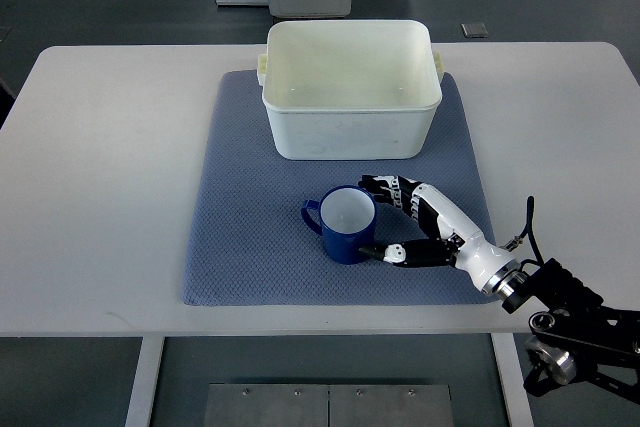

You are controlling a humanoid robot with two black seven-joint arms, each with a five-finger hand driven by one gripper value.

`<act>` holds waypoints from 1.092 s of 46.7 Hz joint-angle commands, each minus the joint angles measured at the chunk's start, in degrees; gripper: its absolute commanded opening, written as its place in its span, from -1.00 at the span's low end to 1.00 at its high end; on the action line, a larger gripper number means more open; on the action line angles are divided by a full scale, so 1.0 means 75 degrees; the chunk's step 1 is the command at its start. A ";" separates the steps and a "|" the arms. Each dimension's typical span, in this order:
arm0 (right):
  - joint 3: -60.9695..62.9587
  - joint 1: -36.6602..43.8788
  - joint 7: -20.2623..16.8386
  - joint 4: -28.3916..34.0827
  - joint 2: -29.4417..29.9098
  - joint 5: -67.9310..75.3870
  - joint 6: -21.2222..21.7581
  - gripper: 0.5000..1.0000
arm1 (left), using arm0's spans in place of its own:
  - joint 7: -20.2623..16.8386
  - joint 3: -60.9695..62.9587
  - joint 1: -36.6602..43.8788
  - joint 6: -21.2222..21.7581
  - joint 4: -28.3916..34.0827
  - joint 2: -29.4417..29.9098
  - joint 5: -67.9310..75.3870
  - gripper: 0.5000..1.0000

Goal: Place cup in box with right hand
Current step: 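Wrap the right hand fingers around the blue mug's body, then close the right hand on the mug and begin lifting it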

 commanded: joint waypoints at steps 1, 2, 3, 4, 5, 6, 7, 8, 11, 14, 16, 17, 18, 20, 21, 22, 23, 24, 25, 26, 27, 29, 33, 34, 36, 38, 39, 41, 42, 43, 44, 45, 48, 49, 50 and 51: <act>0.0001 0.0017 -0.0001 -0.0068 0.0042 0.0000 0.0001 0.66 | -0.0001 0.0000 -0.0001 -0.0004 0.0000 0.0000 -0.0001 1.00; 0.0001 0.0017 -0.0001 -0.0092 0.0042 0.0000 0.0001 0.66 | -0.0001 0.0000 -0.0001 -0.0004 0.0000 0.0000 -0.0001 1.00; 0.0001 0.0040 -0.0001 -0.0115 0.0065 0.0000 -0.0010 0.66 | -0.0001 0.0000 -0.0001 -0.0004 0.0000 0.0000 -0.0001 1.00; 0.0001 0.0040 -0.0001 -0.0150 0.0077 0.0000 -0.0011 0.66 | -0.0001 0.0000 0.0011 -0.0004 0.0000 0.0000 -0.0001 1.00; 0.0001 0.0052 -0.0001 -0.0174 0.0112 0.0012 -0.0011 0.66 | -0.0001 0.0000 0.0011 -0.0004 0.0000 0.0000 -0.0001 1.00; 0.0001 0.0052 -0.0001 -0.0186 0.0135 0.0012 -0.0011 0.66 | -0.0001 0.0000 -0.0001 -0.0004 0.0000 0.0000 -0.0001 1.00; 0.0001 0.0052 -0.0001 -0.0209 0.0170 0.0012 -0.0011 0.66 | -0.0001 0.0000 -0.0001 -0.0004 0.0000 0.0000 -0.0001 1.00; 0.0001 0.0064 -0.0001 -0.0221 0.0194 0.0012 -0.0011 0.66 | -0.0001 0.0000 -0.0001 0.0008 0.0000 0.0000 -0.0001 1.00; 0.0001 0.0064 -0.0001 -0.0256 0.0229 0.0012 -0.0011 0.66 | -0.0001 0.0000 0.0011 -0.0004 0.0000 0.0000 -0.0001 1.00; 0.0001 0.0075 -0.0001 -0.0315 0.0276 0.0012 -0.0011 0.66 | -0.0001 0.0000 -0.0001 -0.0004 0.0000 0.0000 -0.0001 1.00; 0.0001 0.0099 -0.0001 -0.0338 0.0311 0.0012 -0.0022 0.66 | -0.0001 0.0000 -0.0001 -0.0004 0.0000 0.0000 -0.0001 1.00; -0.0011 0.0087 -0.0003 -0.0361 0.0334 0.0012 -0.0046 0.66 | -0.0001 0.0000 -0.0001 -0.0004 0.0000 0.0000 -0.0001 1.00; 0.0001 0.0099 -0.0015 -0.0373 0.0358 0.0012 -0.0069 0.66 | -0.0001 0.0000 0.0011 -0.0004 0.0000 0.0000 -0.0001 1.00; 0.0001 0.0099 -0.0038 -0.0385 0.0393 0.0012 -0.0093 0.66 | -0.0001 0.0000 0.0011 -0.0004 0.0000 0.0000 -0.0001 1.00; 0.0001 0.0099 -0.0050 -0.0397 0.0416 0.0012 -0.0093 0.66 | -0.0001 0.0000 -0.0001 -0.0004 0.0000 0.0000 -0.0001 1.00; 0.0001 0.0110 -0.0062 -0.0420 0.0440 0.0012 -0.0093 0.66 | -0.0001 0.0000 0.0011 -0.0004 0.0000 0.0000 -0.0001 1.00; 0.0001 0.0111 -0.0085 -0.0432 0.0463 0.0012 -0.0093 0.66 | -0.0001 0.0000 -0.0001 -0.0004 0.0000 0.0000 -0.0001 1.00; 0.0001 0.0111 -0.0097 -0.0444 0.0487 0.0012 -0.0093 0.66 | -0.0001 0.0000 -0.0001 0.0008 0.0000 0.0000 -0.0001 1.00; 0.0001 0.0111 -0.0109 -0.0467 0.0499 0.0012 -0.0093 0.66 | -0.0001 0.0000 0.0011 -0.0004 -0.0012 0.0000 -0.0001 1.00; -0.0011 0.0111 -0.0120 -0.0490 0.0522 0.0012 -0.0093 0.66 | -0.0001 0.0000 -0.0001 -0.0004 0.0000 0.0000 -0.0001 1.00; -0.0011 0.0122 -0.0132 -0.0514 0.0545 0.0012 -0.0093 0.66 | -0.0001 0.0000 0.0011 -0.0004 0.0000 0.0000 -0.0001 1.00; -0.0011 0.0134 -0.0156 -0.0561 0.0592 0.0012 -0.0093 0.66 | -0.0001 0.0000 -0.0001 0.0008 0.0000 0.0000 -0.0001 1.00; -0.0011 0.0134 -0.0202 -0.0666 0.0686 0.0012 -0.0093 0.66 | -0.0001 0.0000 0.0011 -0.0004 0.0000 0.0000 -0.0001 1.00; -0.0011 0.0134 -0.0214 -0.0690 0.0698 0.0024 -0.0093 0.66 | -0.0001 0.0000 -0.0001 -0.0004 0.0000 0.0000 -0.0001 1.00; -0.0011 0.0134 -0.0238 -0.0725 0.0721 0.0024 -0.0093 0.66 | -0.0001 0.0000 -0.0001 -0.0004 0.0000 0.0000 -0.0001 1.00; -0.0011 0.0134 -0.0273 -0.0748 0.0733 0.0036 -0.0093 0.66 | -0.0001 0.0000 -0.0001 -0.0004 0.0000 0.0000 -0.0001 1.00; -0.0011 0.0134 -0.0284 -0.0748 0.0733 0.0047 -0.0093 0.66 | -0.0001 0.0000 -0.0001 -0.0004 0.0000 0.0000 -0.0001 1.00; -0.0011 0.0134 -0.0296 -0.0783 0.0733 0.0071 -0.0093 0.66 | -0.0001 0.0000 -0.0001 0.0008 0.0000 0.0000 -0.0001 1.00; -0.0022 0.0134 -0.0296 -0.0807 0.0745 0.0082 -0.0093 0.66 | -0.0001 0.0000 -0.0001 -0.0004 0.0000 0.0000 -0.0001 1.00; -0.0023 0.0134 -0.0296 -0.0819 0.0745 0.0083 -0.0093 0.66 | -0.0001 0.0000 0.0011 -0.0004 0.0000 0.0000 -0.0001 1.00; -0.0023 0.0134 -0.0296 -0.0842 0.0768 0.0083 -0.0093 0.66 | -0.0001 0.0000 0.0011 -0.0004 0.0000 0.0000 -0.0001 1.00; -0.0023 0.0134 -0.0296 -0.0865 0.0791 0.0083 -0.0093 0.66 | -0.0001 0.0000 -0.0001 -0.0004 0.0000 0.0000 -0.0001 1.00; -0.0023 0.0134 -0.0320 -0.0936 0.0850 0.0083 -0.0093 0.66 | -0.0001 0.0000 -0.0001 -0.0004 0.0000 0.0000 -0.0001 1.00; -0.0023 0.0134 -0.0320 -0.0948 0.0850 0.0083 -0.0093 0.66 | -0.0001 0.0000 0.0011 -0.0004 0.0000 0.0000 -0.0001 1.00; -0.0034 0.0134 -0.0331 -0.0959 0.0850 0.0083 -0.0093 0.66 | -0.0001 0.0000 -0.0001 -0.0004 0.0000 0.0000 -0.0001 1.00; -0.0034 0.0134 -0.0331 -0.0959 0.0850 0.0083 -0.0093 0.66 | -0.0001 0.0000 -0.0001 -0.0004 0.0000 0.0000 -0.0001 1.00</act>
